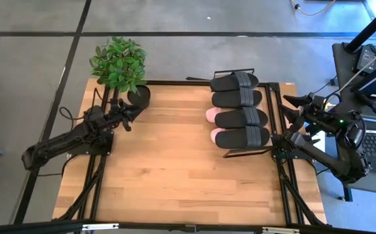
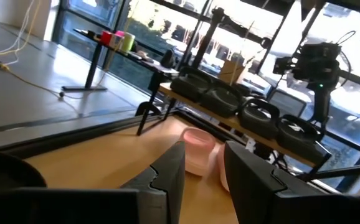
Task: Pick and place slides into the shelf
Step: Return to Home Position
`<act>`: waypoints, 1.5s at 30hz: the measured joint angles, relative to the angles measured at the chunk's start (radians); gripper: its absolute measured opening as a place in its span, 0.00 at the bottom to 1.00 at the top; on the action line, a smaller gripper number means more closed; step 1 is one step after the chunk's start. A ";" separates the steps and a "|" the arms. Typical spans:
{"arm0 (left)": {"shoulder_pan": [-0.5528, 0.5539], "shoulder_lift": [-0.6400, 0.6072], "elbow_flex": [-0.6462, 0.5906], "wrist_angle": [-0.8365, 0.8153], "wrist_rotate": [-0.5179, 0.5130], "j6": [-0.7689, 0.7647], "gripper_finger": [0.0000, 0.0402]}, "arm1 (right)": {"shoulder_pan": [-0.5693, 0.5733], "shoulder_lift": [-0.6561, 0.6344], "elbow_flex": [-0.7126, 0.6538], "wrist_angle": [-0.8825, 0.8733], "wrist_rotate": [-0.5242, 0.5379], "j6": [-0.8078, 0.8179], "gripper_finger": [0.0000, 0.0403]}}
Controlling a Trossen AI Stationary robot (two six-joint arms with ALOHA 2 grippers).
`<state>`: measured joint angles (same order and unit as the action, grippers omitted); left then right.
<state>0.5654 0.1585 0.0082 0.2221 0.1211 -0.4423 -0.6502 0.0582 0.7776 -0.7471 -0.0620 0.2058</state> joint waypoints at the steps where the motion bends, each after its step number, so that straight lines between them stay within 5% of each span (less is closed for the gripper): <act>1: 0.006 -0.012 0.000 -0.011 0.000 0.000 0.26 | 0.000 0.000 0.000 0.000 0.000 0.000 0.68; 23: 0.056 -0.135 0.000 -0.201 -0.043 0.088 0.26 | 0.000 -0.014 0.082 -0.073 0.000 0.003 0.68; 38: 0.056 -0.134 0.001 -0.206 -0.064 0.154 0.26 | 0.000 -0.056 -0.174 0.249 0.001 -0.024 0.68; 45: 0.056 -0.134 0.001 -0.216 -0.122 0.191 0.26 | -0.001 -0.056 -0.267 0.325 0.253 -0.036 0.68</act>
<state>0.6216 0.0250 0.0093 0.0059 -0.0012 -0.2512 -0.6510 0.0021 0.5106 -0.4218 0.1912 0.1699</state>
